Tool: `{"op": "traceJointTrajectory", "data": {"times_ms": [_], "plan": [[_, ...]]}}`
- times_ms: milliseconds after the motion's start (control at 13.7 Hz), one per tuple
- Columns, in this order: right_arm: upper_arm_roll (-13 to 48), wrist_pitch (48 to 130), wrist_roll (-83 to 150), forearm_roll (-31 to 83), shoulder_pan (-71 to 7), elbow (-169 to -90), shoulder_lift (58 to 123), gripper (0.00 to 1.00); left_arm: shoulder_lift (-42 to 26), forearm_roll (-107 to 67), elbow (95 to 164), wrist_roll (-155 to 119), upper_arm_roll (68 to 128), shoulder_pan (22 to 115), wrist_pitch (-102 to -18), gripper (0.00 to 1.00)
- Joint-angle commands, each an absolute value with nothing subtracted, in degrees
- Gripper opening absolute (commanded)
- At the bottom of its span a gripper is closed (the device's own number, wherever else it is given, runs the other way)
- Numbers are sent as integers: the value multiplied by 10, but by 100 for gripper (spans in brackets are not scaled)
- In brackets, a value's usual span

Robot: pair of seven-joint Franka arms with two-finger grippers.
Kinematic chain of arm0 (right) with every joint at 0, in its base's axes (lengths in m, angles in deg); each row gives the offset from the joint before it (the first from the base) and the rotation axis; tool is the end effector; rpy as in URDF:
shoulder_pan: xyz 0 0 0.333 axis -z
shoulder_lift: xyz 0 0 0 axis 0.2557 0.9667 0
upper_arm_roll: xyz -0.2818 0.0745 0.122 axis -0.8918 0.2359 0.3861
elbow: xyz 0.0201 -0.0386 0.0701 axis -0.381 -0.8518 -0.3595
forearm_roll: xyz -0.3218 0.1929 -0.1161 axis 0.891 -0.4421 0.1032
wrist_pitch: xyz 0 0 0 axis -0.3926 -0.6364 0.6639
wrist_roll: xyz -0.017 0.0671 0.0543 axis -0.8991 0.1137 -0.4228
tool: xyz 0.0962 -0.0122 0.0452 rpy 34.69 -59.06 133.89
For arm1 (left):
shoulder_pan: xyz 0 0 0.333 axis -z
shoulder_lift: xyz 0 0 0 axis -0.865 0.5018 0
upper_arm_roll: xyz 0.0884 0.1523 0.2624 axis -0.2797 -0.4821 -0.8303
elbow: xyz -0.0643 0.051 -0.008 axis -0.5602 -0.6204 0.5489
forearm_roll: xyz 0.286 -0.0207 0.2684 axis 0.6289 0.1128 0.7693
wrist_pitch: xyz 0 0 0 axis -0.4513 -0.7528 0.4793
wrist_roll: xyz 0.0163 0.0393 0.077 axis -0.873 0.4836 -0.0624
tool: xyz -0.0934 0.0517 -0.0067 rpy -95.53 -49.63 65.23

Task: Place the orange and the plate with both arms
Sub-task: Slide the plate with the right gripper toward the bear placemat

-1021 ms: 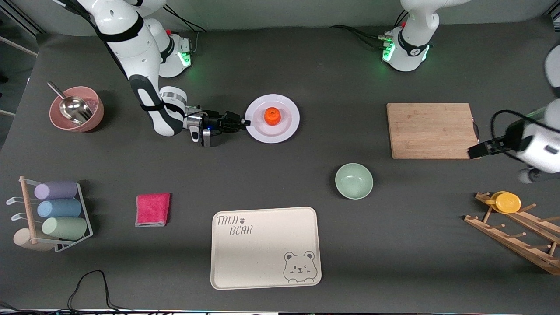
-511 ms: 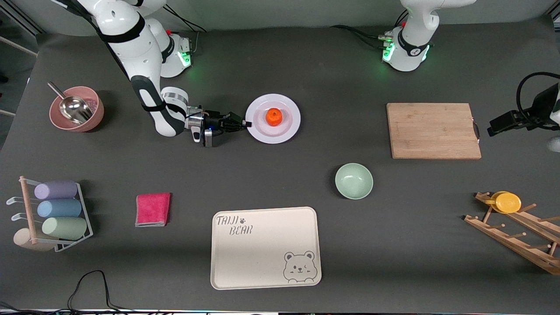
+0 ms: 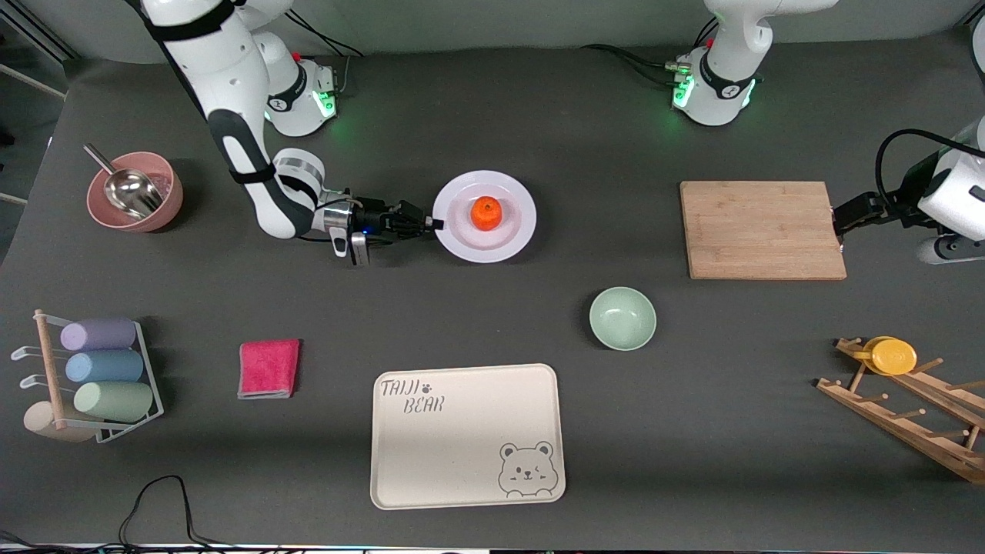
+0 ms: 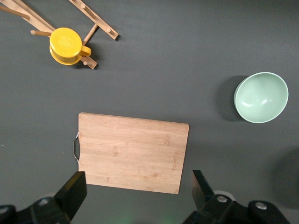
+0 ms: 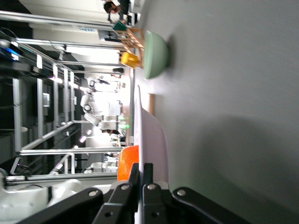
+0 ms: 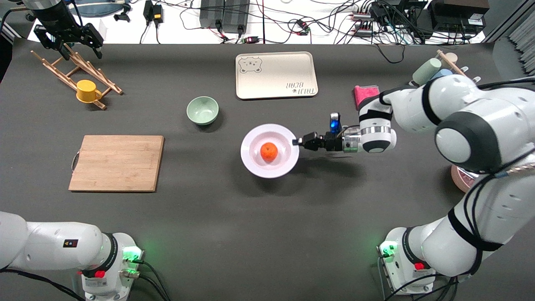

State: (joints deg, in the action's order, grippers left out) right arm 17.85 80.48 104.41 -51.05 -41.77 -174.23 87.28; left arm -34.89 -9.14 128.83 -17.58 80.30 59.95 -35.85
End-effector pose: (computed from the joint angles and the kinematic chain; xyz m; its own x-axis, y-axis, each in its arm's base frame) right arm 0.3805 0.2247 0.1540 0.9951 -0.0905 0.0400 0.0215 -0.1972 -0.9801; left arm 0.5466 -0.0008 0.5632 0.9914 0.0979 -0.0867 0.0952 -0.9949 -0.0348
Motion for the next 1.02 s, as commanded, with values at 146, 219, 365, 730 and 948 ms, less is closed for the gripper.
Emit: {"op": "traceJointTrajectory", "data": {"times_ms": [146,219,365,730,948], "plan": [[129,807,911,-422,-422,-1748,775,0,-380,-82,1321,-167,802,604,-374,100],[114,807,895,-401,-422,-1736,771,0,-380,-82,1325,-167,802,604,-375,100],[105,807,880,-392,-420,-1700,784,0,-382,-82,1337,-167,802,604,-390,100],[73,806,807,-383,-414,-1476,939,0,-382,-78,1345,-167,802,602,-401,100],[72,806,732,-374,-393,-1304,1041,0,-385,-79,1350,-164,801,601,-406,100]]}}
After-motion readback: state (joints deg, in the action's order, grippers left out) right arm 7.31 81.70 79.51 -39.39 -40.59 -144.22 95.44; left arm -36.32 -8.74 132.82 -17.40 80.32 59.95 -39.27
